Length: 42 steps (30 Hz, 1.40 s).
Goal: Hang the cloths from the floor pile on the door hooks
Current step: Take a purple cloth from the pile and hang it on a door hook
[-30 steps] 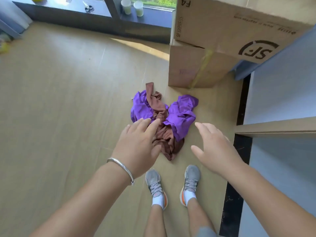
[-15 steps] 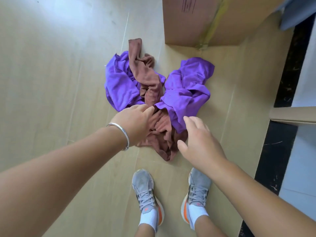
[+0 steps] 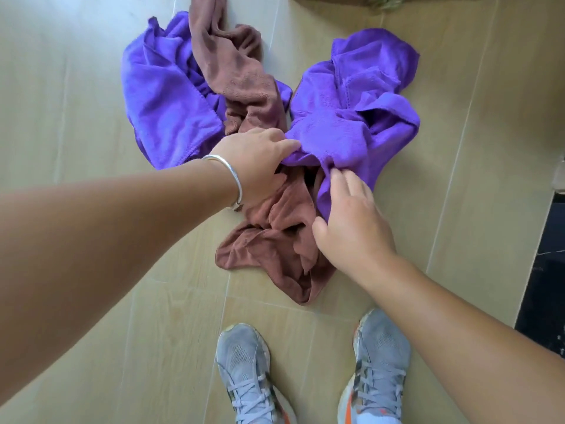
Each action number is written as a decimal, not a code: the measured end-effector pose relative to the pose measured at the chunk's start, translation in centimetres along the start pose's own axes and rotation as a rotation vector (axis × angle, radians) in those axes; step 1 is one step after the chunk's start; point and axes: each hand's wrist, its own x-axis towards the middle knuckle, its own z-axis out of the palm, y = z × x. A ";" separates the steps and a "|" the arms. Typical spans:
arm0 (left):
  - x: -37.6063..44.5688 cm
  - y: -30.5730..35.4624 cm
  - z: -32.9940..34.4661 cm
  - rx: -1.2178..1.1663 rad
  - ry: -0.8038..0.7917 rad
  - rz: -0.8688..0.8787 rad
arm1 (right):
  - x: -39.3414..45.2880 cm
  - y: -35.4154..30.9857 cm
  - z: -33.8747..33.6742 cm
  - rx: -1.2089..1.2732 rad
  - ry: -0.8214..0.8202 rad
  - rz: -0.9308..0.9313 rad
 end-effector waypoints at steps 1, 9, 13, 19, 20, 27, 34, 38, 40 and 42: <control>0.8 0.1 0.3 0.026 0.024 0.010 | 0.5 0.3 0.6 -0.019 0.009 0.019; 4.7 1.4 1.2 0.127 0.173 -0.049 | 3.5 2.0 2.3 -0.093 0.135 0.119; 2.0 1.4 0.2 0.104 0.268 0.000 | 3.3 2.0 1.6 -0.074 0.124 0.196; -6.0 2.8 -3.3 -0.057 0.301 0.030 | -0.5 2.0 -4.3 -0.118 0.049 0.181; -7.2 3.1 -4.2 -0.077 0.306 0.027 | -1.2 1.8 -5.7 -0.119 0.061 0.165; -14.5 4.2 -13.3 -0.100 0.469 -0.020 | -4.9 -2.8 -16.9 -0.055 0.233 -0.024; -21.0 2.8 -21.7 -0.130 0.403 -0.222 | -7.0 -9.6 -27.1 -0.103 0.270 -0.213; -26.5 1.0 -26.2 -0.118 0.404 -0.388 | -7.9 -14.9 -32.4 -0.210 0.298 -0.399; -29.8 -0.4 -27.7 -0.115 0.453 -0.473 | -8.4 -18.1 -34.7 -0.247 0.315 -0.461; -33.4 -1.8 -28.9 -0.166 0.515 -0.555 | -9.3 -21.4 -36.5 -0.294 0.322 -0.516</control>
